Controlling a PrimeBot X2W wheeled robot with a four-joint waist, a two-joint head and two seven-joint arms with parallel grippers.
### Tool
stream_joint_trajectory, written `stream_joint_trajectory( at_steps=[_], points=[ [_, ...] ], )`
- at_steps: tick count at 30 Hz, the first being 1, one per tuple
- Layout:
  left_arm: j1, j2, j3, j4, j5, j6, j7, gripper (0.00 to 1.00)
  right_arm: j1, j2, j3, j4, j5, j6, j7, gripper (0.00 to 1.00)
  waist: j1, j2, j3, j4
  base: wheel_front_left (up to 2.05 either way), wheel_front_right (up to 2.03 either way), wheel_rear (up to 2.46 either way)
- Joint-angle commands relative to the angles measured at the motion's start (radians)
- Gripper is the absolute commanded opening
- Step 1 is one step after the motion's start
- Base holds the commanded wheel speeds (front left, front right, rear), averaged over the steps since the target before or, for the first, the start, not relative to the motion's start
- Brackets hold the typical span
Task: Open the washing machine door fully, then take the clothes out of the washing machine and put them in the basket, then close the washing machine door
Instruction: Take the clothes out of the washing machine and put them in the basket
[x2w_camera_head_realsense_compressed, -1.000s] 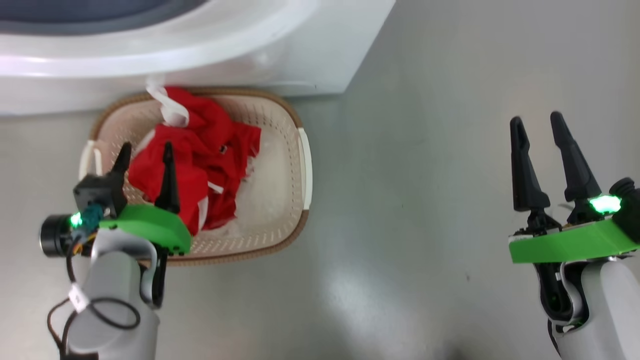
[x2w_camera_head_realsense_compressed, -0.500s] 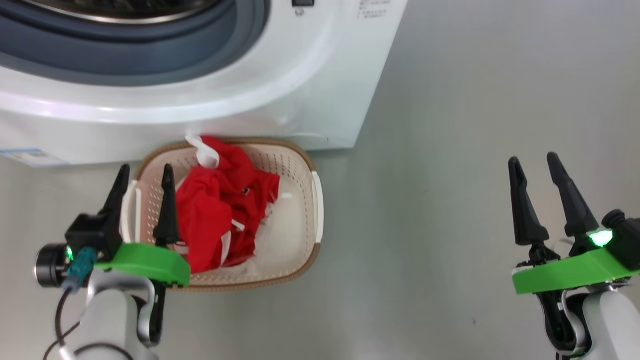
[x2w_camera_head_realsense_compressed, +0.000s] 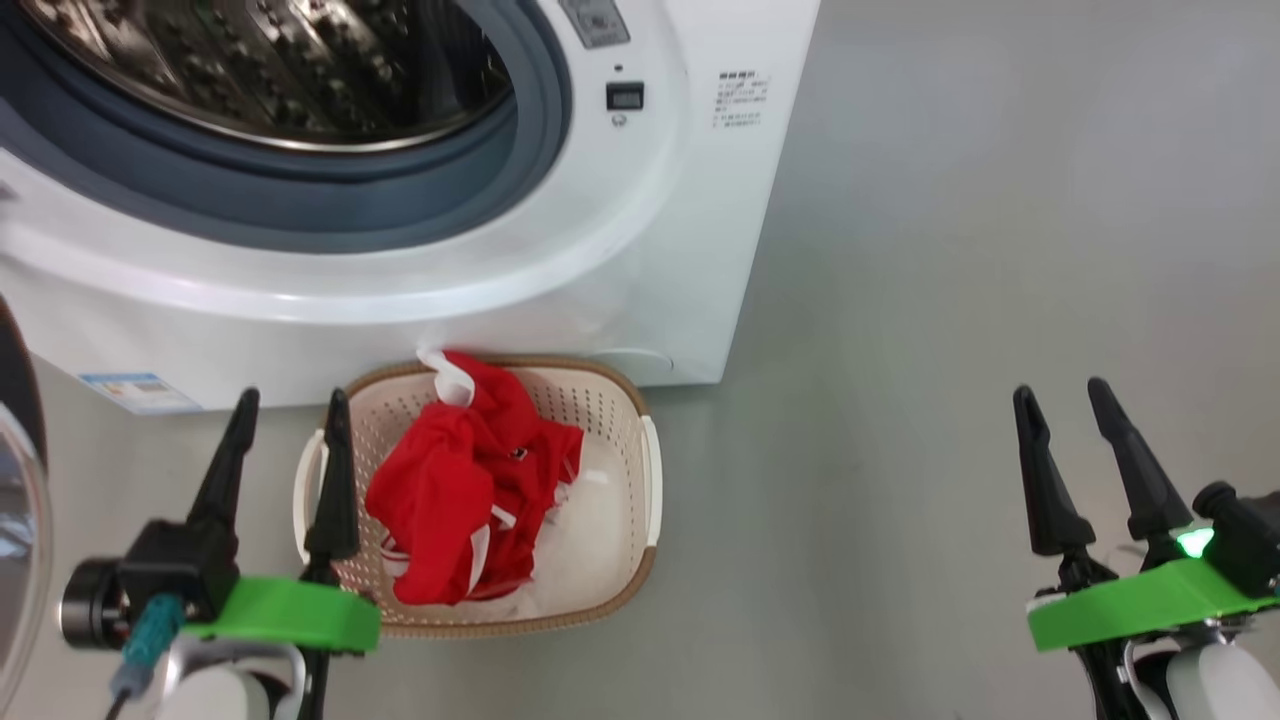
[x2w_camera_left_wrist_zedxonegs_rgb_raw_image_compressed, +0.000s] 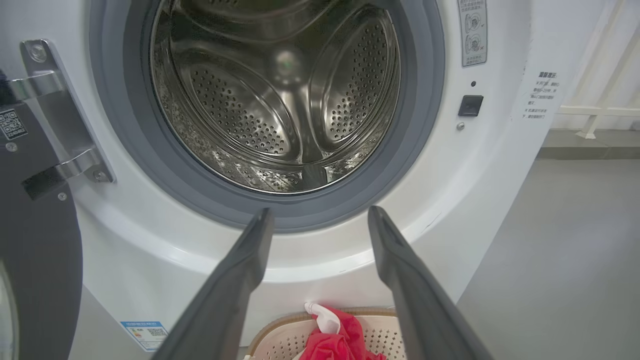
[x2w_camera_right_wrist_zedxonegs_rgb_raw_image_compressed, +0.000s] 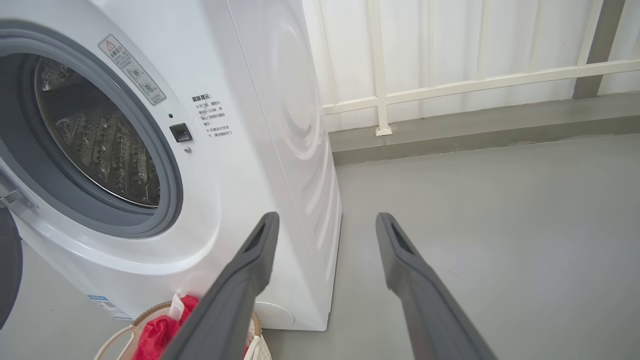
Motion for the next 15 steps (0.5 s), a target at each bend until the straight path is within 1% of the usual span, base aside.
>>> stream_joint_trajectory(
  at_steps=[1,15],
  points=[
    [0.019,0.024,0.035,-0.035,0.006,-0.004,-0.005,1.00,0.013,-0.015,0.018,-0.022,0.004,0.007,-0.006,1.00,-0.0001,0.0000,-0.028,0.003,0.00,0.00,0.00],
    [0.189,0.024,0.033,-0.142,-0.020,-0.004,-0.005,1.00,0.111,-0.020,-0.012,-0.020,0.002,0.007,-0.006,1.00,-0.0001,0.0000,-0.105,0.015,0.00,0.00,0.00]
  ],
)
